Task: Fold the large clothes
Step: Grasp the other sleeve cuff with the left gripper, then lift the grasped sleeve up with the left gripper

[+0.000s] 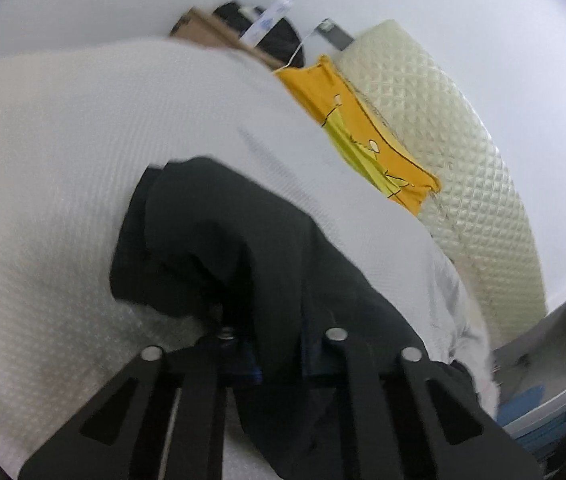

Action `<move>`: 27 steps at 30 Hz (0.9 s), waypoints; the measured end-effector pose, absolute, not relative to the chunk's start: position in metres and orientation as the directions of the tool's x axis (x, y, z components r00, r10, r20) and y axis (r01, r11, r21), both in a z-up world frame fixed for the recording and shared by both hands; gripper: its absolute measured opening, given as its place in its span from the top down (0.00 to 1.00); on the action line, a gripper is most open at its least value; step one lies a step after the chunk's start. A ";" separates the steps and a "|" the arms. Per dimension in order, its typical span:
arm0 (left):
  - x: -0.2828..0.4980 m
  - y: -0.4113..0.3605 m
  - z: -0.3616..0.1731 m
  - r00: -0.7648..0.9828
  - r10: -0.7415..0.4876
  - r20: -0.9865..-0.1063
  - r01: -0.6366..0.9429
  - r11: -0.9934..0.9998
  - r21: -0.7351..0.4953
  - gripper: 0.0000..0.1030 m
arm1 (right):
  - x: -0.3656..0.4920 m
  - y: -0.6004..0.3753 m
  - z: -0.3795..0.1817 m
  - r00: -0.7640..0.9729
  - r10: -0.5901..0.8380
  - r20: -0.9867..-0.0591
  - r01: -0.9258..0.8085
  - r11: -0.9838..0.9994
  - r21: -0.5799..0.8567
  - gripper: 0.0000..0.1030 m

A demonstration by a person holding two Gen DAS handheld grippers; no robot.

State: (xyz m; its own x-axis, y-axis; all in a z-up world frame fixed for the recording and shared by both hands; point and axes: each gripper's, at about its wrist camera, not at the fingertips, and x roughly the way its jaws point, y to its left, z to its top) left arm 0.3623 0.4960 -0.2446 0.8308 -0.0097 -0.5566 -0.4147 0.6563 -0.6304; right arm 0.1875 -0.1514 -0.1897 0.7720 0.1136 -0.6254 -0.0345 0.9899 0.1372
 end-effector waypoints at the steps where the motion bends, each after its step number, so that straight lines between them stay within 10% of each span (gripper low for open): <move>1: 0.361 0.493 -0.235 0.828 0.004 -0.560 -0.418 0.670 -0.613 0.93 | 0.187 -0.151 -0.189 0.772 0.116 -0.625 -0.039 0.990 0.135 0.00; 27: 0.329 0.354 -0.026 0.890 0.080 -0.448 -0.284 0.867 -0.410 0.97 | 0.156 -0.172 -0.152 0.850 0.160 -0.503 -0.105 0.985 0.135 0.00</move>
State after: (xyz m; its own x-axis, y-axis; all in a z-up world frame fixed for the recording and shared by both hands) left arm 0.3294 0.3536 -0.0255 0.8903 0.0802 -0.4482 -0.2844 0.8666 -0.4099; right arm 0.1556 -0.1719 -0.1519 0.8496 0.1595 -0.5027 -0.1050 0.9853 0.1351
